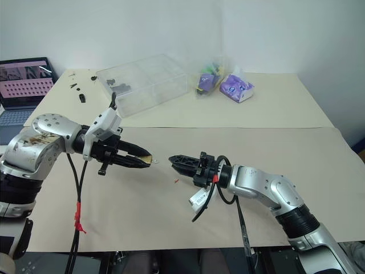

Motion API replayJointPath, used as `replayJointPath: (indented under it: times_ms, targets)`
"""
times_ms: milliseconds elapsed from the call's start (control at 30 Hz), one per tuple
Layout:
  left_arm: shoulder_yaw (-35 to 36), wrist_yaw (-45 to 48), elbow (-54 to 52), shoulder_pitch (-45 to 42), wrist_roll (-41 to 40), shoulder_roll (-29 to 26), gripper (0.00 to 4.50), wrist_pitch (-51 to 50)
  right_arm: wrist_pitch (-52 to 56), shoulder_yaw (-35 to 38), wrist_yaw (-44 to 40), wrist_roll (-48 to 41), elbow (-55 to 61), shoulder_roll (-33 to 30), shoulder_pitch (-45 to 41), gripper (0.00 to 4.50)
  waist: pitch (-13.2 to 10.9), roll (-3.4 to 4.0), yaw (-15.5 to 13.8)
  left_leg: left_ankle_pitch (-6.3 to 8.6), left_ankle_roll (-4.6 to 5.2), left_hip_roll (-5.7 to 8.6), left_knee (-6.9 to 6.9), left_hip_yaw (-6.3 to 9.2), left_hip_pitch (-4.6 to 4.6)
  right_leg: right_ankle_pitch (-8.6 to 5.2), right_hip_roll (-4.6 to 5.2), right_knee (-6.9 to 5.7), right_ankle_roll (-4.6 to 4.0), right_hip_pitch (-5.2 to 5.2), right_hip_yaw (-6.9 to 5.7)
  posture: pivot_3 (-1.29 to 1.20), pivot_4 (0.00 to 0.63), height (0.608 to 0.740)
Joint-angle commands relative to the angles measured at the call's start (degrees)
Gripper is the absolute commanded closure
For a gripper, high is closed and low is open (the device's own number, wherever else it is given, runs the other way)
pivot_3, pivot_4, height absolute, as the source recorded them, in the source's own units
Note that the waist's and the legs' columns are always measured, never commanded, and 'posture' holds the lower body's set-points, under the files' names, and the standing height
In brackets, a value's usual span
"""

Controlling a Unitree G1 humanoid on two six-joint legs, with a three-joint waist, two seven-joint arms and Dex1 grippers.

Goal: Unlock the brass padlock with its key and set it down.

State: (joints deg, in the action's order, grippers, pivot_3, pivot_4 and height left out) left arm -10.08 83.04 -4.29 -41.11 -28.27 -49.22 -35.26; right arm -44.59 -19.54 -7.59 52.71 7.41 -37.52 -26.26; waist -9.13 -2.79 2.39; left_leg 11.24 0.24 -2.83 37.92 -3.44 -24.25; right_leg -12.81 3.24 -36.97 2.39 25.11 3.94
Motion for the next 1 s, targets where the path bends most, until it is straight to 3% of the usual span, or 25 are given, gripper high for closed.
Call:
replayJointPath:
  times_ms: [33,900,1000]
  targets:
    - [1.1,-0.4,-1.6,-0.6,-0.2,0.2,3.65,0.3,0.7,0.5,-0.5,-1.0,2.6,1.3,-1.5,2.5,0.0,0.0,0.0,0.0,0.0,0.0,0.0,0.0,0.0,0.03,0.0,0.0,0.05,0.0,0.0,0.0,0.15,0.74]
    - [1.0,-0.8,-1.6,-0.4,-0.1,1.0,3.65,0.4,2.1,1.2,-6.3,-5.8,4.1,4.2,-2.1,2.5,0.0,0.0,0.0,0.0,0.0,0.0,0.0,0.01,0.01,0.06,-0.01,-0.02,0.05,0.0,0.0,0.0,0.15,0.74]
    - [0.9,-0.8,-1.5,-0.5,0.0,1.0,3.65,0.4,2.1,1.3,-6.4,-5.9,4.1,4.1,-2.1,3.1,0.0,0.0,0.0,0.0,0.0,0.0,0.0,0.01,0.01,0.06,-0.01,-0.02,0.05,0.0,0.0,0.0,0.15,0.74]
